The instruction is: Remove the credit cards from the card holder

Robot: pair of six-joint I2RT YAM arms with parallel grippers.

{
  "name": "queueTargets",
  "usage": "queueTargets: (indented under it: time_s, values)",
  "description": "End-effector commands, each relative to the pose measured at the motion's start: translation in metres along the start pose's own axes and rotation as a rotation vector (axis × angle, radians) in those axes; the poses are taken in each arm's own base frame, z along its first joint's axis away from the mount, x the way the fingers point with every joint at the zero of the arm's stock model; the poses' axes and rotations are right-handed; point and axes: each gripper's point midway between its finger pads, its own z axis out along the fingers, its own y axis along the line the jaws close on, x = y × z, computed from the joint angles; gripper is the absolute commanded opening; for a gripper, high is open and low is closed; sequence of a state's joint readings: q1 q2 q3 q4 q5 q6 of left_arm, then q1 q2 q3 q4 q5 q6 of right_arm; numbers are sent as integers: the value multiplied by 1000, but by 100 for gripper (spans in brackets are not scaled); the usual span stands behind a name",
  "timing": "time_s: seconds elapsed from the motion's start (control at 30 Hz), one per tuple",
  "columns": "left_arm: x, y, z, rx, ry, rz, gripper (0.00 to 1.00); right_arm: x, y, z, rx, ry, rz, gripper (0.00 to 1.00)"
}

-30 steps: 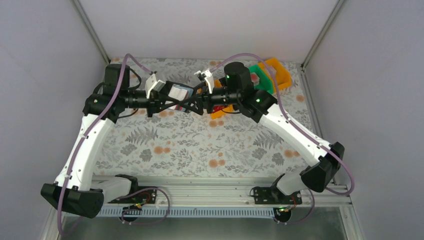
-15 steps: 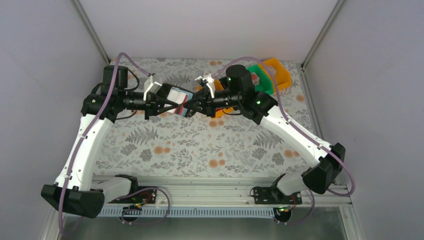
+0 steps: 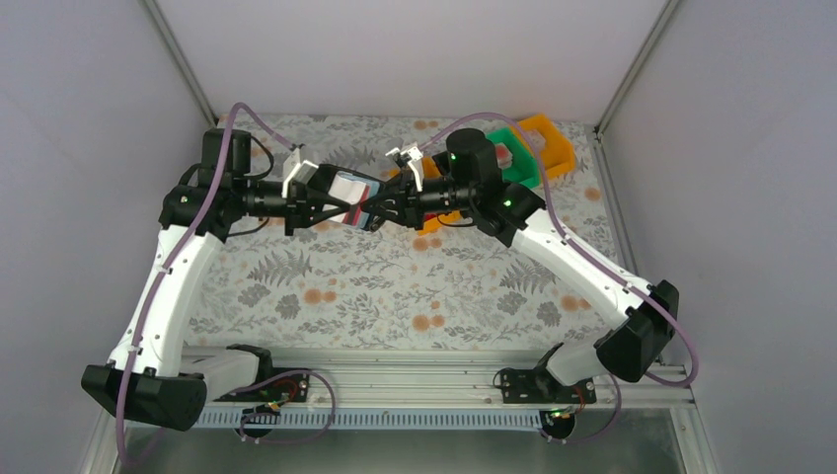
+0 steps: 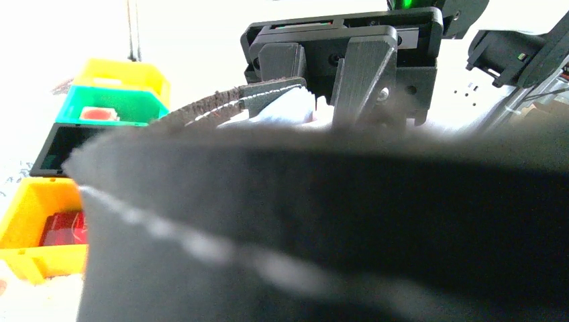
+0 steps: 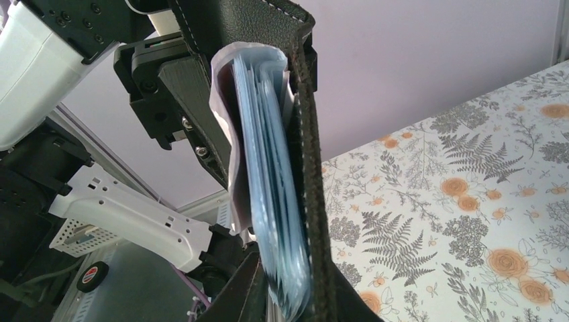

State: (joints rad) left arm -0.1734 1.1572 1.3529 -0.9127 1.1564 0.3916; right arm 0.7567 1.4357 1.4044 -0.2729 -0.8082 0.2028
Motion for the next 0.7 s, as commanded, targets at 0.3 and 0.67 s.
queueTargets:
  time_s: [0.3, 0.67]
  values:
    - [-9, -2, -2, -6, -23, 62, 2, -12, 22, 5, -121, -28, -25, 24]
    - [-11, 9, -5, -66, -21, 44, 15, -1, 8, 6, -35, 9, -9, 4]
